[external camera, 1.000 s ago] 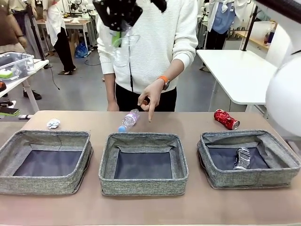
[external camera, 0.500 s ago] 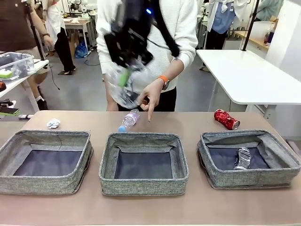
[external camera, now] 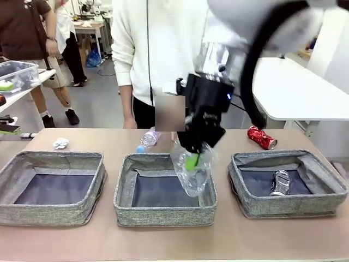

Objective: Sort the waste into the appropriate baskets.
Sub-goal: Place the picked waste into the Fabric basket indicated by the person.

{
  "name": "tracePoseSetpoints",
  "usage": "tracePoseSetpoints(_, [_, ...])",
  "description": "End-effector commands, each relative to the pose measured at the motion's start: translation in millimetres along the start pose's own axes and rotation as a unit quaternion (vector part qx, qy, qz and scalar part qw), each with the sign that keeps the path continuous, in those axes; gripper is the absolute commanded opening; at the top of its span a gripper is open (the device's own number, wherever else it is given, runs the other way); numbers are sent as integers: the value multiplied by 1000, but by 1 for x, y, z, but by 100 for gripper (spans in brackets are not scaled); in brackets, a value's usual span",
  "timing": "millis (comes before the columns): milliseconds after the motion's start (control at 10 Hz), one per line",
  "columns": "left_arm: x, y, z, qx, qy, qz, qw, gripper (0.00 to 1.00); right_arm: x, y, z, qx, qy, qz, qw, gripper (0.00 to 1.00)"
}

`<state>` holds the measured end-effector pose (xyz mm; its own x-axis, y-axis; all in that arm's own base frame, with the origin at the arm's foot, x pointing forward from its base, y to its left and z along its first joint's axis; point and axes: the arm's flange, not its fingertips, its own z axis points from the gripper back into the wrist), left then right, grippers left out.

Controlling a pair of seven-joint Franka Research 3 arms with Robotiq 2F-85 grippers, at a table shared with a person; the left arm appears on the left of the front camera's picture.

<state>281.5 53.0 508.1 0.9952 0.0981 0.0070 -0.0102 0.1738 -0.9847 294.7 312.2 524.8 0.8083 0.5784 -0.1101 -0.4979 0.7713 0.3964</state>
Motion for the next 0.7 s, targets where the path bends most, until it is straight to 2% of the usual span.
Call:
tracePoseSetpoints(0, [0, -1, 0, -9, -1, -11, 1000, 100, -18, -26, -35, -71, -170, -8, 983, 2])
tracePoseSetpoints(100, [0, -1, 0, -9, -1, -11, 1000, 100, -6, -34, -30, -99, -239, -7, 966, 2])
tracePoseSetpoints(200, [0, -1, 0, -9, -1, -11, 1000, 100, 5, -40, -26, -109, -274, -10, 955, 2])
tracePoseSetpoints(300, [0, -1, 0, -9, -1, -11, 1000, 100, 15, -47, -22, -104, -290, -10, 951, 2])
tracePoseSetpoints(500, [0, -1, 0, -9, -1, -11, 1000, 100, 35, -59, -25, -51, -272, 17, 961, 2])
tracePoseSetpoints(600, [0, -1, 0, -9, -1, -11, 1000, 100, 38, -61, -27, -47, -269, 14, 962, 2])
